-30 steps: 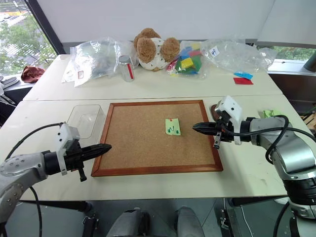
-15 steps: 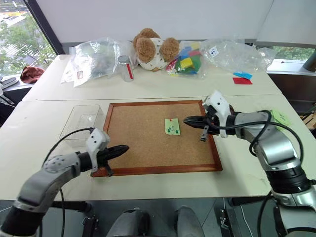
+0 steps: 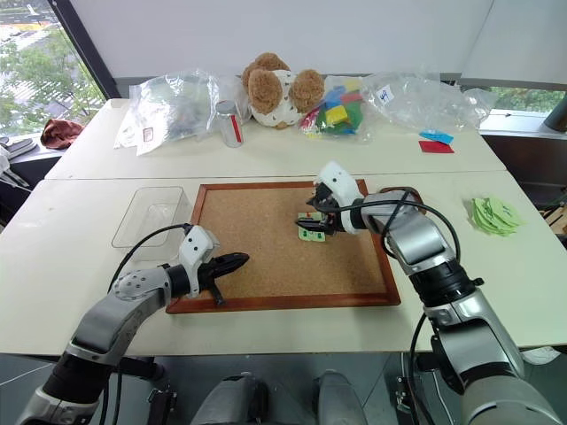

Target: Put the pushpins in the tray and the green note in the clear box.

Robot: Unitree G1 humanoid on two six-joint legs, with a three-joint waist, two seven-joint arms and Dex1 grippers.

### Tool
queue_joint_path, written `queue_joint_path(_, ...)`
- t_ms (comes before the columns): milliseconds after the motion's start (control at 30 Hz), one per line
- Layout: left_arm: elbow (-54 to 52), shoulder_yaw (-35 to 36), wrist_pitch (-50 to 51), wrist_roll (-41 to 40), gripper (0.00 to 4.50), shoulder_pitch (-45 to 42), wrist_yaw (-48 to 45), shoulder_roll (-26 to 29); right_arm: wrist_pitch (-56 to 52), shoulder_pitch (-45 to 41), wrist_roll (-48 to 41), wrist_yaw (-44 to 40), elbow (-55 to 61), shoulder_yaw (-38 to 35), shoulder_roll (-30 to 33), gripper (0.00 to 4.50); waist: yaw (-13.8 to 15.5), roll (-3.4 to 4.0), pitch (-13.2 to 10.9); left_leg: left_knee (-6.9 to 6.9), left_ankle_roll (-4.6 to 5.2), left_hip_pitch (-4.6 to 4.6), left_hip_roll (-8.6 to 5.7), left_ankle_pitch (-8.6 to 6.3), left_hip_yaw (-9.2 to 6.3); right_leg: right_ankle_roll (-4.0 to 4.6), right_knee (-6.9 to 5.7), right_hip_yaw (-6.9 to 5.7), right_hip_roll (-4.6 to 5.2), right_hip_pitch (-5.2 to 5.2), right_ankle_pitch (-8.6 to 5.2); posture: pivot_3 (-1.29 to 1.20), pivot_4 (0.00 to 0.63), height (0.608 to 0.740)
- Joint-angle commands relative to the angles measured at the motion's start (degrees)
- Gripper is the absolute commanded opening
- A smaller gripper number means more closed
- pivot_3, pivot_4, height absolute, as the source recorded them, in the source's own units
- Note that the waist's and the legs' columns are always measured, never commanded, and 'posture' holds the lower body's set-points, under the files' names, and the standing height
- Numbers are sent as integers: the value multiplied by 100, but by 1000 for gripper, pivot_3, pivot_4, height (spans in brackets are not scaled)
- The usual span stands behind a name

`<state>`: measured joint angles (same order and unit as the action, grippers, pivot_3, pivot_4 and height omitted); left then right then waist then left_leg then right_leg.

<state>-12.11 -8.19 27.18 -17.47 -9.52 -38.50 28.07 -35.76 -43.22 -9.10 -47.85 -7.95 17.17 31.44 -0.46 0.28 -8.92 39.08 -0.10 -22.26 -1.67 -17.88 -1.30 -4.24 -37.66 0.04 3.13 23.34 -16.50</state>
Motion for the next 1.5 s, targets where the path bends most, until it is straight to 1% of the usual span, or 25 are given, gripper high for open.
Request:
queue_joint_path(33, 187, -19, 55, 179, 0, 31, 134, -34, 227, -274, 121, 79, -467, -138, -221, 3048, -5, 0, 0, 0, -1, 0, 0, 0, 0, 0, -1, 0, 0, 1, 0, 0, 150, 740)
queue_joint_path(300, 109, -68, 45, 262, 0, 118, 180, -125, 784, -461, 383, 107, -1371, -176, -463, 3048, -7, 1, 0, 1, -1, 0, -1, 1, 0, 0, -6, -1, 0, 1, 0, 0, 150, 740)
queue_joint_path(400, 66, -73, 60, 268, 0, 151, 195, -137, 876, -461, 416, 87, -1489, -201, -491, 2266, -11, 1, 0, 1, -1, 0, 0, 0, -1, 0, -7, -1, 0, 2, 0, 0, 150, 740)
queue_joint_path(533, 46, -62, 64, 296, 0, 181, 213, -148, 892, -433, 397, 11, -1462, -264, -487, 325, -15, 1, 1, 0, -1, 0, 0, 0, -1, 0, -8, -1, 0, 3, 0, 0, 150, 740)
queue_joint_path(567, 44, -57, 64, 301, 0, 187, 214, -149, 878, -432, 382, -11, -1422, -283, -487, 33, -15, 1, 1, 0, -1, 0, 0, 0, -1, 0, -8, -1, 0, 3, 0, 0, 150, 740)
queue_joint_path(700, 57, -63, 82, 315, 0, 192, 225, -164, 813, -444, 315, -94, -1242, -369, -458, 33, -14, 1, 1, 0, 0, 0, 0, 0, -1, 0, -8, -1, 0, 4, 0, 0, 150, 740)
queue_joint_path(867, 155, -47, 191, 293, 0, 195, 304, -256, 472, -481, 151, -120, -805, -637, -380, 33, -5, 2, 0, -1, 0, -2, 0, 0, -2, 0, -8, -1, 0, 7, 0, 0, 150, 740)
queue_joint_path(967, 234, -16, 240, 271, 0, 193, 333, -311, 141, -493, -3, -88, -398, -890, -275, 33, 4, 3, 1, -1, 0, -2, 0, 0, -3, 0, -8, -1, 1, 5, 0, 0, 150, 740)
queue_joint_path(1100, 264, 5, 226, 286, 0, 244, 317, -330, -63, -521, -51, 82, -225, -1159, -174, 33, 3, 3, 2, 0, 1, 1, 0, -1, -4, 0, -8, -1, 2, 0, 0, 0, 150, 740)
queue_joint_path(1200, 237, 27, 221, 281, 0, 282, 326, -337, 53, -612, 39, 376, -617, -1489, 33, 33, 6, 3, 2, 0, 1, 1, 0, -1, -4, 0, -8, -1, 3, 0, 0, 0, 150, 740)
queue_joint_path(1333, 183, 12, 213, 286, 0, 324, 333, -346, 774, -755, 359, 878, -1789, -1726, 388, 33, -7, 3, 3, -2, 2, 1, -1, -1, -4, 1, -6, -1, 4, 1, 0, 0, 150, 740)
queue_joint_path(1500, 130, -21, 213, 298, 0, 359, 314, -358, 1354, -982, 529, 1015, -3036, -1808, 583, 33, -26, 8, 6, -12, 1, 5, -1, -1, -2, 1, -5, -1, 3, 1, -1, 0, 150, 740)
